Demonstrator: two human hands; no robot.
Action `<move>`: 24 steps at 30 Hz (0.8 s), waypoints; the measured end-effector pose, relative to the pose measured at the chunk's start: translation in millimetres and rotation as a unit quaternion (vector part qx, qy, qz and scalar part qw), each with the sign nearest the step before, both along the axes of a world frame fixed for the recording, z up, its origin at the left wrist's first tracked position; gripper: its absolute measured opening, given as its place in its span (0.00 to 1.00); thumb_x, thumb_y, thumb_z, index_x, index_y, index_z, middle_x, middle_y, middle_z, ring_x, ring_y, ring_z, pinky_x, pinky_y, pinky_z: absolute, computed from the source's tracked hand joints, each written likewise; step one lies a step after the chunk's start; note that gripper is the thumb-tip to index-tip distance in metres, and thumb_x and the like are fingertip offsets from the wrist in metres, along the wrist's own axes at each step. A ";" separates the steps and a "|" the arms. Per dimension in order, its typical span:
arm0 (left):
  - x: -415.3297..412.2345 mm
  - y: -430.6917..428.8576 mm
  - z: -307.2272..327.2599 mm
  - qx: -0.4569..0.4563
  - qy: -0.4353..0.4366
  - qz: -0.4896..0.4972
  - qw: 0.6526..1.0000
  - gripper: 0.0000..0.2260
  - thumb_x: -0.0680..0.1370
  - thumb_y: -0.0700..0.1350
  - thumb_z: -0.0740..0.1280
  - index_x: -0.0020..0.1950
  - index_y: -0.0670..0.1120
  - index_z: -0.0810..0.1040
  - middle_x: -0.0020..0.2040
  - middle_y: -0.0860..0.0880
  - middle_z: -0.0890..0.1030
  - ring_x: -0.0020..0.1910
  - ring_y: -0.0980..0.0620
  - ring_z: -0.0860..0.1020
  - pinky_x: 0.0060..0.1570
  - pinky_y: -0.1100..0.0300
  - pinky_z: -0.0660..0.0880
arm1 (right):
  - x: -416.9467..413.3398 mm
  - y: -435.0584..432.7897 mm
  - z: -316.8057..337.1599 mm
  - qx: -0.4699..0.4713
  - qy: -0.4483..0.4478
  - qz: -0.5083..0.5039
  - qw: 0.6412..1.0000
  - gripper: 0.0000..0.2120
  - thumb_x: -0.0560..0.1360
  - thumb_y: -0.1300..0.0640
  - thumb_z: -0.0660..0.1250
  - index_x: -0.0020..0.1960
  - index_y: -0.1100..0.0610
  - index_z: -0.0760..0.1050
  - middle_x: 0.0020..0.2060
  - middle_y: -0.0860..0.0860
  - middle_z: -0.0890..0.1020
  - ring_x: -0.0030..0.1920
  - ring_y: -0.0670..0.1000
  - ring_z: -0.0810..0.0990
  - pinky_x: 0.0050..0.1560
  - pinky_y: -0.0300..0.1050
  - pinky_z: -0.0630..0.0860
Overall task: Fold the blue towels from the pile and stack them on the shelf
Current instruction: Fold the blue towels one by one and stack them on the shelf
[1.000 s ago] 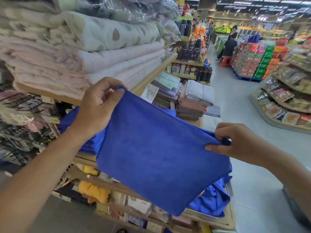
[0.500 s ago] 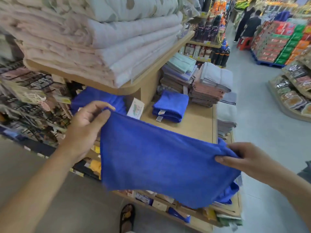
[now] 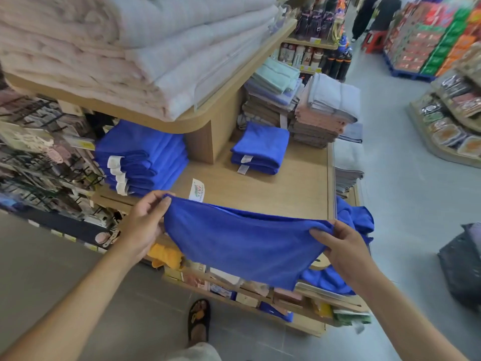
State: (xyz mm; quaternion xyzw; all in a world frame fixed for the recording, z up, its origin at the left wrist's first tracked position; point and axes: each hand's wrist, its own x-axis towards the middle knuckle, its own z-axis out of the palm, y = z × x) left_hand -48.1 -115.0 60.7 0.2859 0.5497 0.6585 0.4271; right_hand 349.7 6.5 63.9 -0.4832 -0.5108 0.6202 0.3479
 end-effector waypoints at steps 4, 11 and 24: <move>-1.2 7.2 2.5 -0.002 -0.001 -0.001 1.000 0.05 0.76 0.50 0.70 0.50 0.53 0.83 0.48 0.51 0.83 0.45 0.55 0.81 0.39 0.57 0.81 | -2.2 0.7 4.8 -0.025 0.007 -0.051 0.998 0.32 0.65 0.34 0.75 0.48 0.63 0.81 0.45 0.58 0.82 0.46 0.55 0.80 0.49 0.54 0.76; -3.1 7.6 12.6 -0.001 -0.049 -0.028 0.998 0.05 0.77 0.47 0.68 0.49 0.52 0.84 0.47 0.49 0.83 0.45 0.54 0.81 0.38 0.61 0.80 | 4.2 -12.8 19.0 -0.015 0.054 0.000 0.998 0.04 0.69 0.55 0.76 0.43 0.55 0.85 0.45 0.60 0.85 0.46 0.58 0.85 0.44 0.49 0.85; -24.0 58.4 31.4 -0.053 0.224 0.001 0.973 0.08 0.80 0.44 0.70 0.47 0.56 0.86 0.44 0.59 0.87 0.41 0.65 0.82 0.40 0.73 0.75 | 3.3 24.5 22.8 0.034 -0.053 -0.053 0.997 0.09 0.76 0.48 0.72 0.44 0.53 0.86 0.41 0.50 0.87 0.42 0.47 0.85 0.39 0.38 0.81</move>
